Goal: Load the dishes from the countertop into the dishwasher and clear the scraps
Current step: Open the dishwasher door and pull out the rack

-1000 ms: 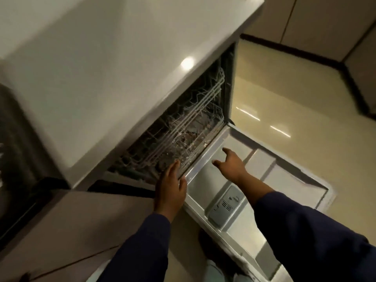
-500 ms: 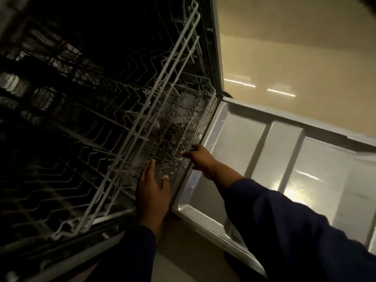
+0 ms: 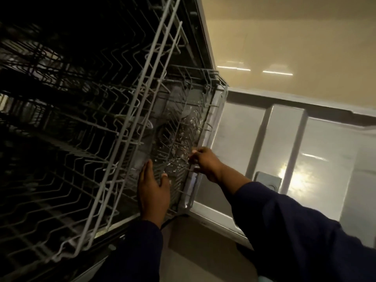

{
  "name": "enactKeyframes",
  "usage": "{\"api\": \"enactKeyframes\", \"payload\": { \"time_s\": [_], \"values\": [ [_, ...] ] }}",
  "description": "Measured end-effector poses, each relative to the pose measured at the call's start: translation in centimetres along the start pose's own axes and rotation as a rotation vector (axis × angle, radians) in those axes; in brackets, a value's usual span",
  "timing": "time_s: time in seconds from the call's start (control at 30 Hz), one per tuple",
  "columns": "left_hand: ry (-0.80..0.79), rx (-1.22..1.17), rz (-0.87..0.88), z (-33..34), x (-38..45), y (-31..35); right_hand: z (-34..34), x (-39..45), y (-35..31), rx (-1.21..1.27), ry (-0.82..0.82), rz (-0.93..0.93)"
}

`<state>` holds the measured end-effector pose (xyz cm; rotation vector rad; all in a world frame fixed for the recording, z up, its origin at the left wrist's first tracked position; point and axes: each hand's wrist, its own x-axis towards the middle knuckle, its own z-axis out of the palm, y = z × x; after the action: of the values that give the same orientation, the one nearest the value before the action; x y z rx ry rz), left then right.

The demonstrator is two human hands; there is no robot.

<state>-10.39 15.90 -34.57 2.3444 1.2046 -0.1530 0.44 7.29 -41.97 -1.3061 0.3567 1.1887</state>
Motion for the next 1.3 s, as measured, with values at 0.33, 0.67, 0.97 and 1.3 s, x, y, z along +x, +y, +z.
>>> {"api": "enactKeyframes", "payload": {
  "time_s": [0.33,0.67,0.97,1.3],
  "values": [
    [-0.125,0.007,-0.038,3.7,-5.4,5.0,-11.2,-7.1,3.2,0.117,0.288,0.059],
    [-0.186,-0.019,-0.026,7.4,-9.3,9.5,-19.9,-12.8,6.0,0.104,0.379,0.095],
    [-0.141,-0.032,-0.025,7.4,-9.8,10.4,-22.5,-15.0,6.6,0.126,0.422,0.13],
    [-0.118,-0.024,0.006,4.4,-10.1,11.3,-21.8,-16.8,4.0,-0.481,0.636,0.101]
  ]
}}
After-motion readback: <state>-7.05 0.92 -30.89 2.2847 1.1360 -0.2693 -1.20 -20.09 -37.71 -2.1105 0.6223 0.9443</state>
